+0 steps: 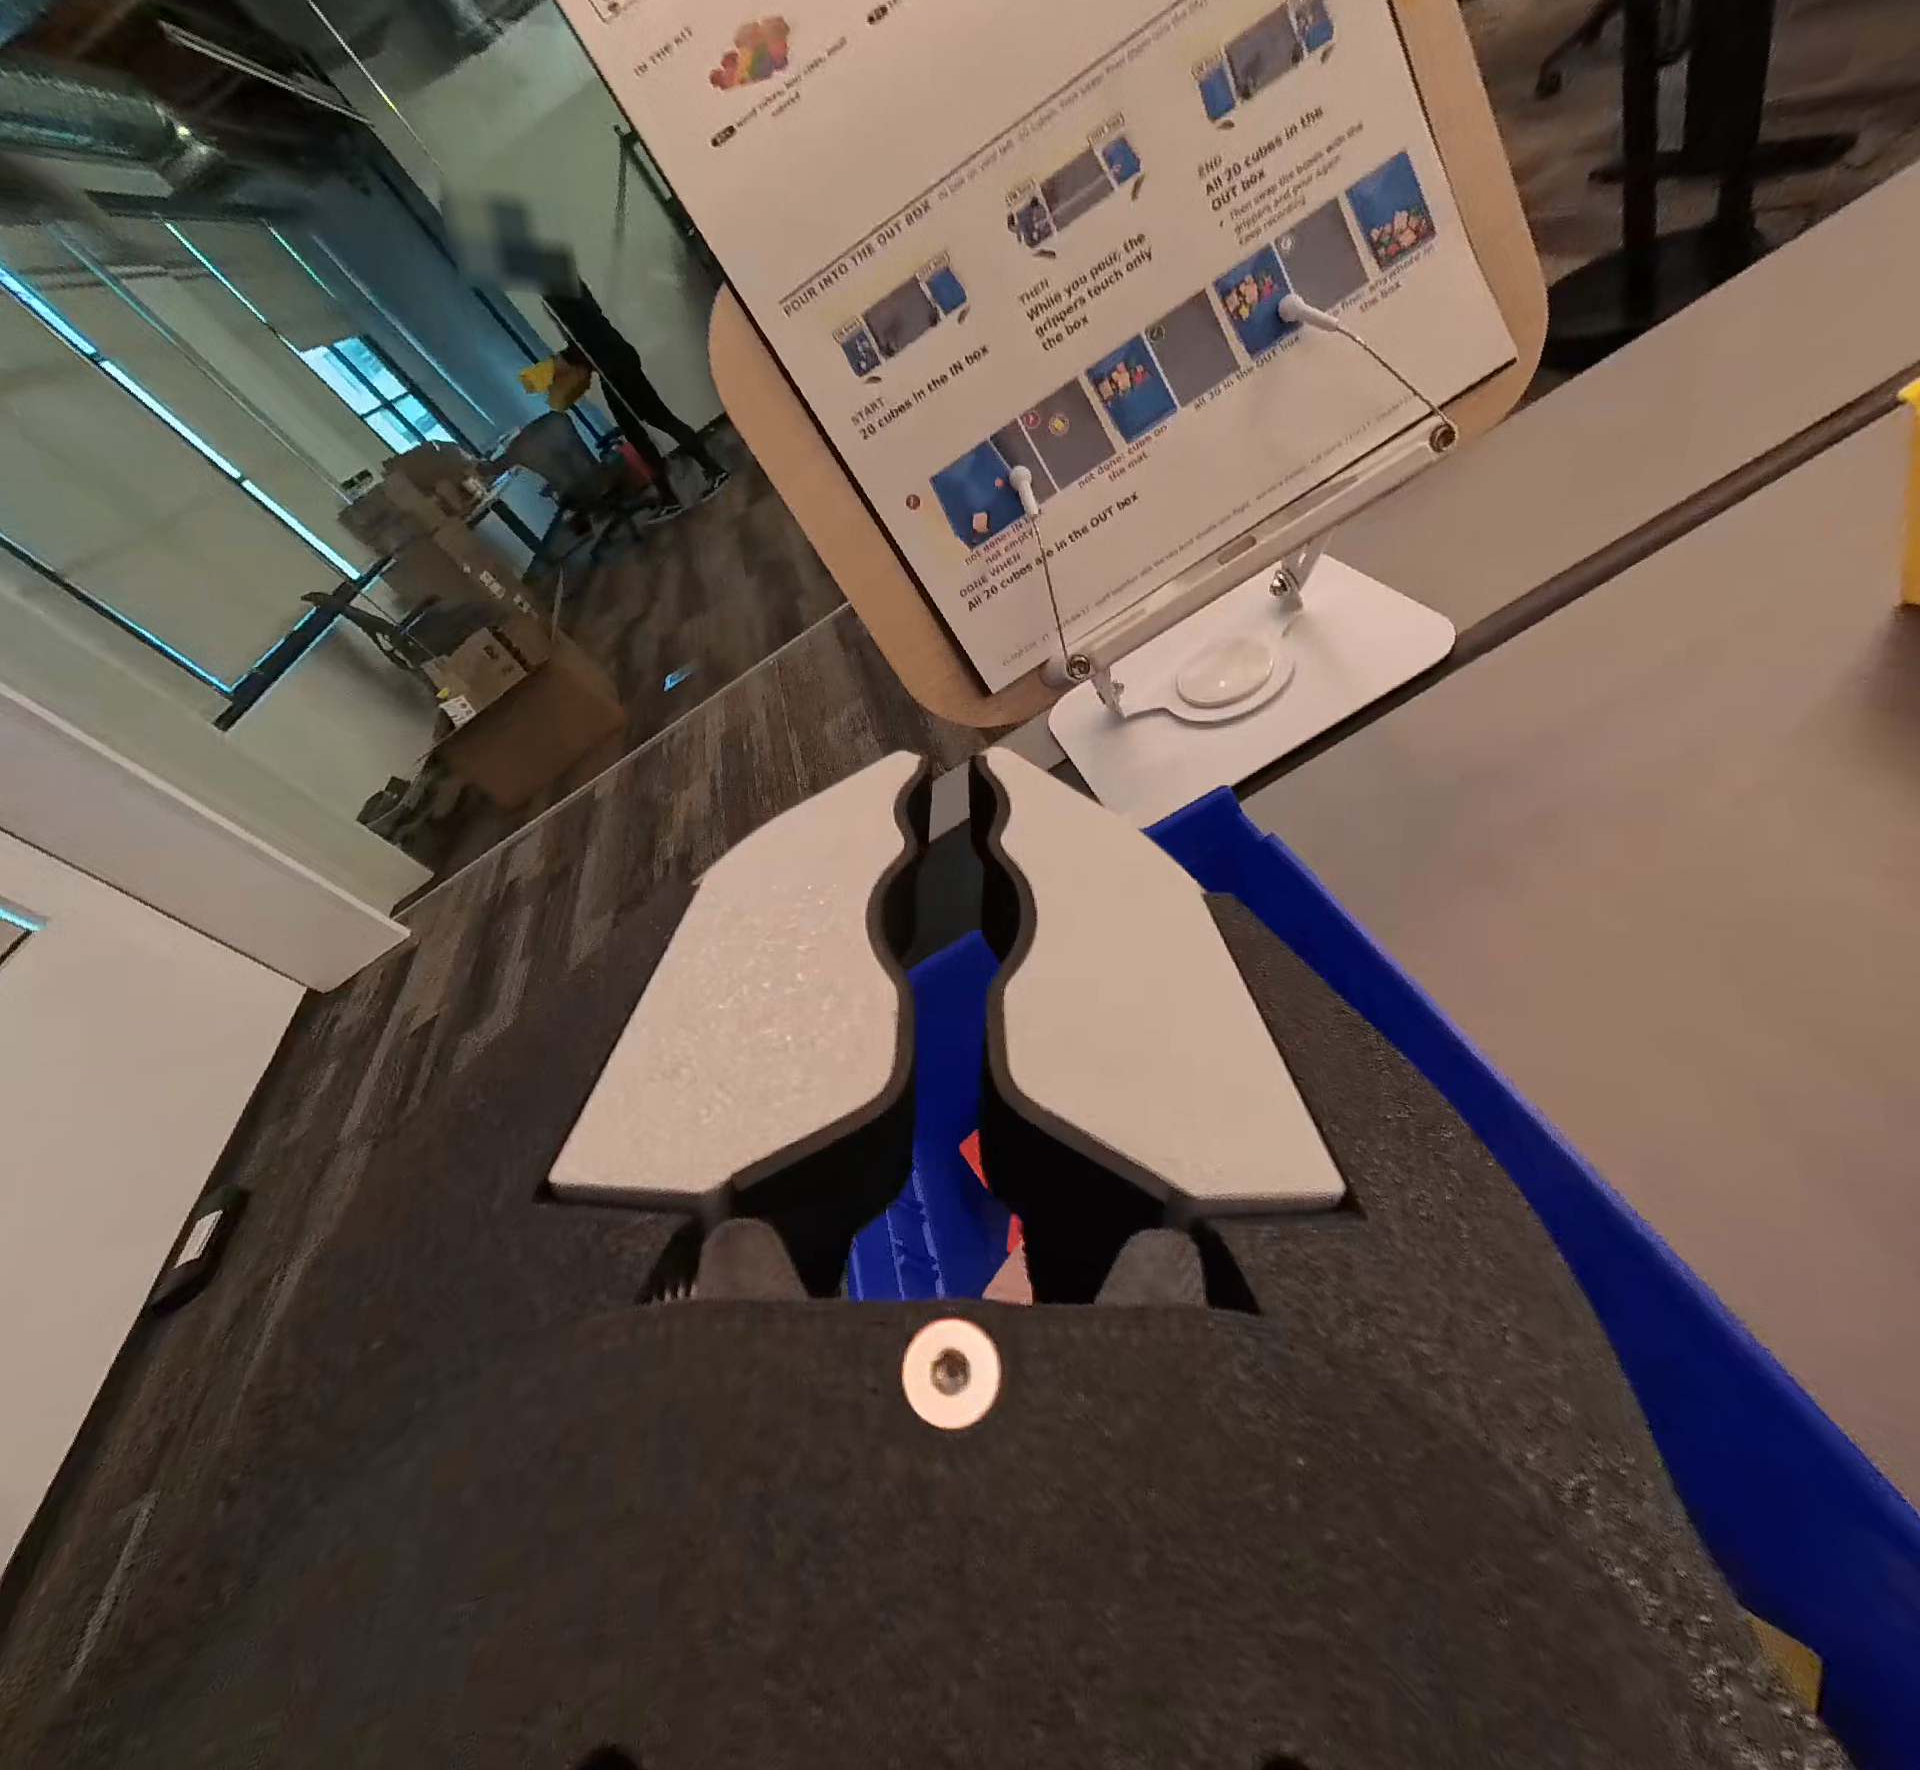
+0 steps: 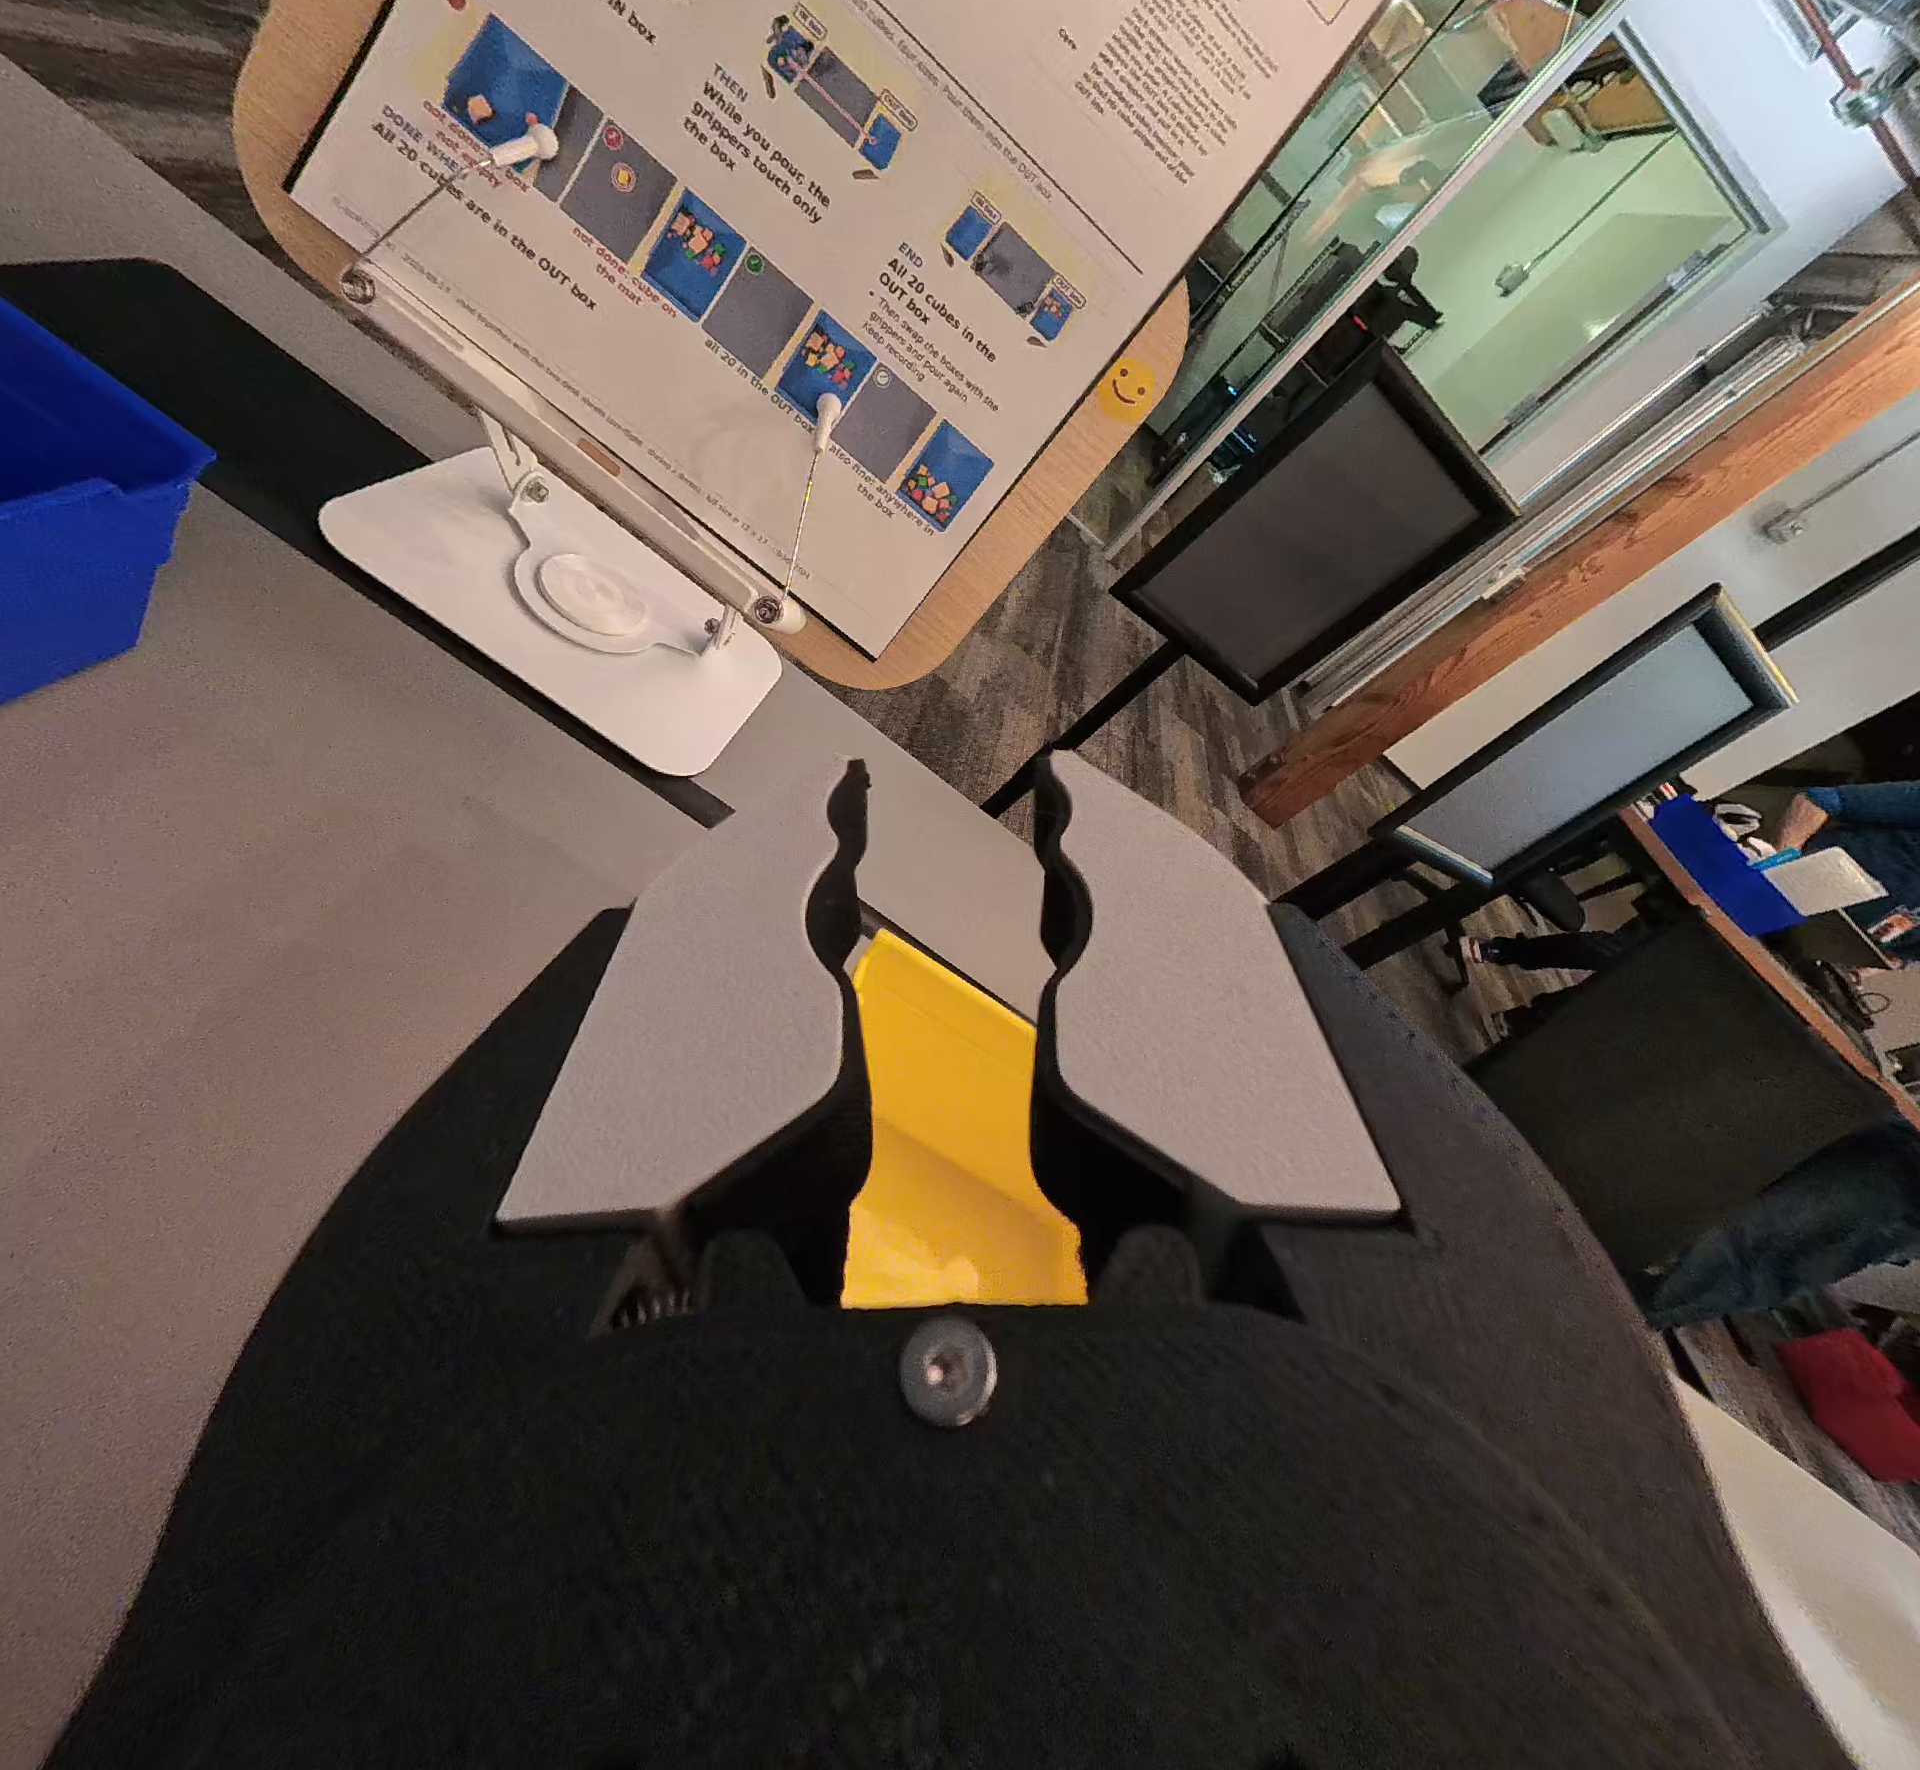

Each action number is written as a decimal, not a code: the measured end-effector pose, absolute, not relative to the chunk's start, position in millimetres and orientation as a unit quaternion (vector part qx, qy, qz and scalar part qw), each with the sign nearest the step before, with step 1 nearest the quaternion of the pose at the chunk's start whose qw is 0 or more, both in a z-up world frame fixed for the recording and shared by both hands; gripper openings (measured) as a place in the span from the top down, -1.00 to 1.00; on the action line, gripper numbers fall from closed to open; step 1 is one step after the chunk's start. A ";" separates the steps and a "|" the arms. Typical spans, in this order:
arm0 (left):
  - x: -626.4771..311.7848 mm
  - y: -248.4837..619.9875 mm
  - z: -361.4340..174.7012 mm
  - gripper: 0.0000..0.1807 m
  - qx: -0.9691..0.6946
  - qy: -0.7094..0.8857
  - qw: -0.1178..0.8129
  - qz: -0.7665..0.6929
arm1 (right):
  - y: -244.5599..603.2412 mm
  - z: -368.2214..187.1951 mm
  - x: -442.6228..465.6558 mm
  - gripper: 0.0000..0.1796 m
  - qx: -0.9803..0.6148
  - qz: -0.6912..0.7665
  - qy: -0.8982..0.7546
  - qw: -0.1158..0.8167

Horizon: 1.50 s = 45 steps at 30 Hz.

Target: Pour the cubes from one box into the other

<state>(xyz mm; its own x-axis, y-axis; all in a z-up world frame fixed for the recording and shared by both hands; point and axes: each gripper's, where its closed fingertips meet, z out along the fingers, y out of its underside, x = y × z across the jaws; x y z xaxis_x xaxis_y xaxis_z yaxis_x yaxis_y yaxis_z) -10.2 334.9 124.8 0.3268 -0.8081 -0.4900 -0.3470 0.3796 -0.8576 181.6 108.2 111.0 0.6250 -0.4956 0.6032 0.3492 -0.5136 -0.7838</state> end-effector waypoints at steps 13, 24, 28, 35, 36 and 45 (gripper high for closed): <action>-18.4 354.2 128.5 0.93 -0.509 0.524 0.683 0.000 | 116.2 101.8 177.9 0.65 -0.773 -0.399 0.034 0.492; -31.5 376.6 106.1 0.89 -0.576 0.547 0.604 -0.072 | 133.2 84.8 160.3 0.65 -0.804 -0.320 0.011 0.502; -57.5 407.8 79.9 0.83 -0.653 0.536 0.510 -0.164 | 142.2 75.5 145.5 0.61 -0.821 -0.241 0.020 0.517; -76.5 434.1 9.6 0.52 -0.757 0.514 0.326 -0.237 | 167.2 41.1 119.9 0.40 -0.856 -0.145 0.036 0.495; -77.1 445.0 2.7 0.43 -0.773 0.497 0.325 -0.225 | 170.5 35.2 116.3 0.39 -0.862 -0.136 0.034 0.487; -65.6 453.6 -42.2 0.48 -0.825 0.451 0.212 -0.266 | 236.3 -10.2 70.8 0.37 -0.876 0.052 0.066 0.475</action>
<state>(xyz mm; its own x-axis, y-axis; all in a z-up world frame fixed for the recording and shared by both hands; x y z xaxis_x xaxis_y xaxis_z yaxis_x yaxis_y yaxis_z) -65.6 453.6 -42.2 0.4515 -0.8571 0.2482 -0.6309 -0.5033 -0.5905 70.8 236.3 -10.2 0.9858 -0.0667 -0.1543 -0.1656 -0.5405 -0.8249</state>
